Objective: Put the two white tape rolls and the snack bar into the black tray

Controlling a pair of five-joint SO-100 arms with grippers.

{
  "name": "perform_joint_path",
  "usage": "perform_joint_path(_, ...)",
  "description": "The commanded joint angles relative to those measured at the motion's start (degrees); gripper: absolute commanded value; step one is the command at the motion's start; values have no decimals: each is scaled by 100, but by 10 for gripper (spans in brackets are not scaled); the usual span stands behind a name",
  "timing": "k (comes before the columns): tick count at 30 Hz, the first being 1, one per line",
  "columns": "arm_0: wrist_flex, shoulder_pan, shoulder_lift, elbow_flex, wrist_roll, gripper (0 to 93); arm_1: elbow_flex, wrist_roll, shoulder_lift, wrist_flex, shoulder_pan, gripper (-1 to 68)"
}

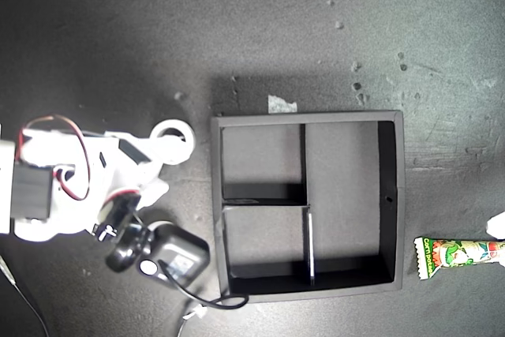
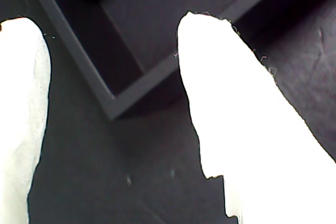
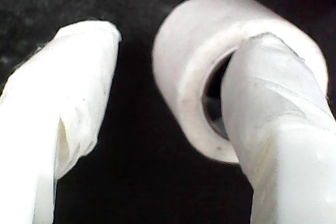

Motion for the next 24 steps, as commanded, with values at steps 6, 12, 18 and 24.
perform_joint_path(6,26,-167,-255,9,-149,154,-18,-141,-9,-88,53,155)
perform_joint_path(12,167,-264,-729,-237,-316,145,88,-202,-9,-237,35,155)
perform_joint_path(18,343,-114,-413,-510,-70,156,123,-202,-9,-255,-18,153)
perform_joint_path(24,501,-62,53,-501,-35,153,141,-211,-9,-255,-26,152)
